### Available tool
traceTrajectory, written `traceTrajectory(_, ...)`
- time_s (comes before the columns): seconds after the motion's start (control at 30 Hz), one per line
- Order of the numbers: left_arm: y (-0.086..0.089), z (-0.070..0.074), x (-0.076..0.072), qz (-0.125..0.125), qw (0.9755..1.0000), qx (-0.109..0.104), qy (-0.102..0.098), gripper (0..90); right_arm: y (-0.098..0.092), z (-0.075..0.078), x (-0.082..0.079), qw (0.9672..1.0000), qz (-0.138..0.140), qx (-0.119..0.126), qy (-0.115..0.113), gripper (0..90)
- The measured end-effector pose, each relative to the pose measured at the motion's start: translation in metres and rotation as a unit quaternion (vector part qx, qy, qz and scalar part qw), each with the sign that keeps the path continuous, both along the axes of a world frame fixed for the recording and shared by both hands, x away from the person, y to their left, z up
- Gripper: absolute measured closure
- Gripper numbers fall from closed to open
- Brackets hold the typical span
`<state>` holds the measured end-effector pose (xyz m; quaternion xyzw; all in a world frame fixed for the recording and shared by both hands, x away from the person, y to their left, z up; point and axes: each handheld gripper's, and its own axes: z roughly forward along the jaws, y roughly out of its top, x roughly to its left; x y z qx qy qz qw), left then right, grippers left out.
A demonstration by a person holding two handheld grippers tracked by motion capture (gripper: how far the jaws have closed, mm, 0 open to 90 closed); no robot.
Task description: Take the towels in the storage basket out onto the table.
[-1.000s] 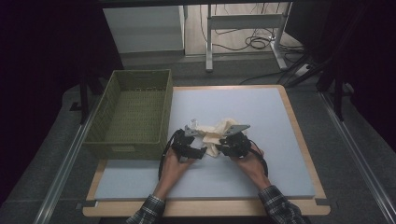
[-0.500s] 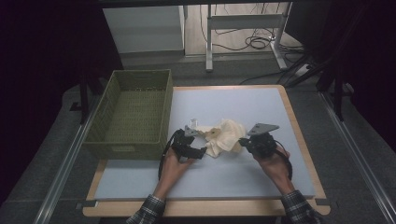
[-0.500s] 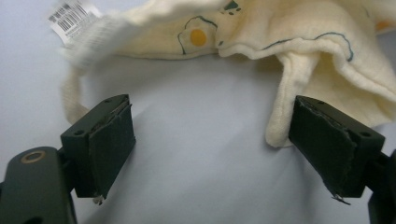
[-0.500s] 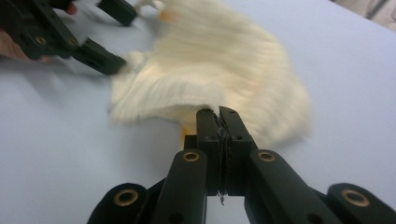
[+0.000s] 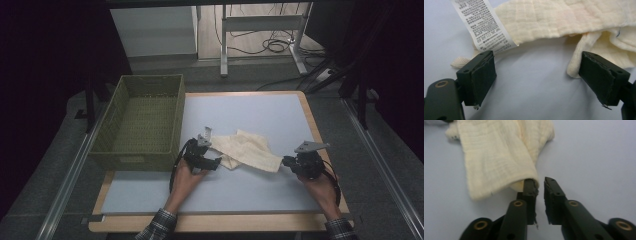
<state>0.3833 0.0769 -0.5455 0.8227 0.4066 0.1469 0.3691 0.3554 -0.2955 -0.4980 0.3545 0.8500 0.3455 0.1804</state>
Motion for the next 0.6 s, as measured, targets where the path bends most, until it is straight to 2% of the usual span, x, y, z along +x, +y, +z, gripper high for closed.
traceTrajectory(0.17,0.002,0.002,0.000,-0.007,1.0000,-0.003,0.005,14.5,-0.011,0.002,-0.012,0.9999,-0.004,0.015,0.003,73.9)
traceTrajectory(0.23,0.005,0.005,-0.004,-0.009,1.0000,-0.002,-0.001,20.4,-0.014,0.006,-0.019,0.9998,-0.003,0.021,0.002,73.5)
traceTrajectory(0.33,0.008,0.011,-0.010,-0.012,0.9999,-0.003,-0.009,24.9,-0.015,0.011,-0.027,0.9987,0.010,0.049,0.014,72.5)
traceTrajectory(0.43,0.007,0.016,-0.014,-0.015,0.9997,-0.003,-0.018,28.7,-0.007,0.011,-0.033,0.9971,0.028,0.068,0.021,71.6)
traceTrajectory(0.5,0.006,0.018,-0.016,-0.020,0.9995,-0.009,-0.021,31.1,0.003,0.008,-0.036,0.9948,0.049,0.083,0.033,71.4)
traceTrajectory(0.53,0.006,0.018,-0.016,-0.020,0.9995,-0.009,-0.021,31.9,0.003,0.008,-0.036,0.9948,0.049,0.083,0.033,71.4)
traceTrajectory(0.6,0.002,0.018,-0.016,-0.026,0.9994,-0.009,-0.021,33.5,0.022,-0.001,-0.037,0.9935,0.074,0.076,0.043,70.6)
